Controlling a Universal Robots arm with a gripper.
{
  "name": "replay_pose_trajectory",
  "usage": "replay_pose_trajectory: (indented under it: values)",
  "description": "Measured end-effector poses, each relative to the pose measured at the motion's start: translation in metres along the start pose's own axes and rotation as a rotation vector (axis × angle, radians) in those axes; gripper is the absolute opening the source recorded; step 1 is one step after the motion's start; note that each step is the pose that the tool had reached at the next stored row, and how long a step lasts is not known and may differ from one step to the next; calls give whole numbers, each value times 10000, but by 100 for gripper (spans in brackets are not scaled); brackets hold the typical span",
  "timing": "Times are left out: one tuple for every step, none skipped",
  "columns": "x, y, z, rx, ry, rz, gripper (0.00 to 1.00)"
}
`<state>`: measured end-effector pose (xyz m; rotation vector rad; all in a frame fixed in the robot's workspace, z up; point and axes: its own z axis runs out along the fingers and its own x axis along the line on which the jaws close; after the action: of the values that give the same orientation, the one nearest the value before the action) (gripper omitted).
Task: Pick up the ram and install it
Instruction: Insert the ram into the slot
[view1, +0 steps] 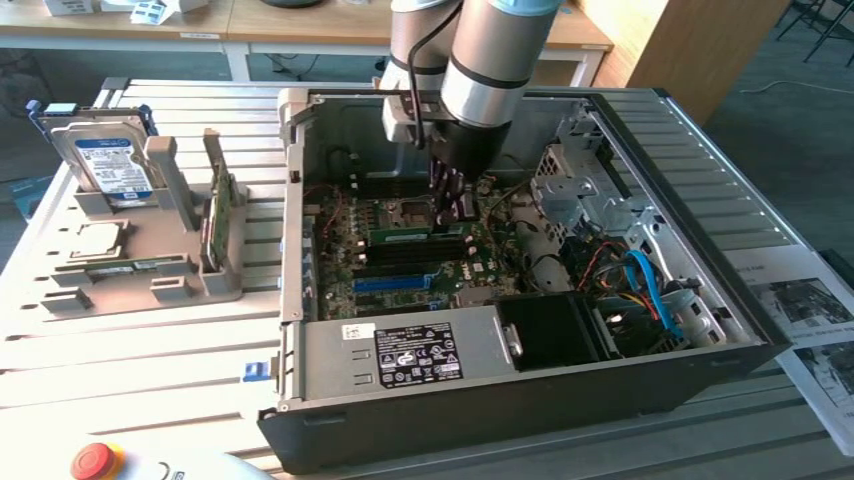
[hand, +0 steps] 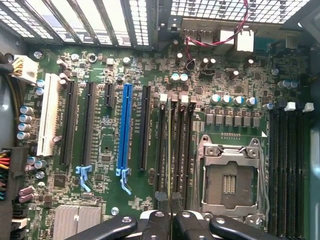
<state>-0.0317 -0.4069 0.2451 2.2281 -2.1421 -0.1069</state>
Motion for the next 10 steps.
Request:
replay_pose_trajectory:
  values:
    - [8,0,0,0,0,5,12]
    - [16,1,0,0,0,10,12]
    - [18,1,1,0,-2,11,12]
    - [18,1,1,1,-1,12,12]
    - [18,1,1,0,-1,12,12]
    - [18,1,1,0,-1,11,12]
    - [18,1,1,0,0,10,12]
    - [18,1,1,0,-1,24,12]
    - [18,1,1,1,-3,54,12]
    - [18,1,2,2,-7,94,12]
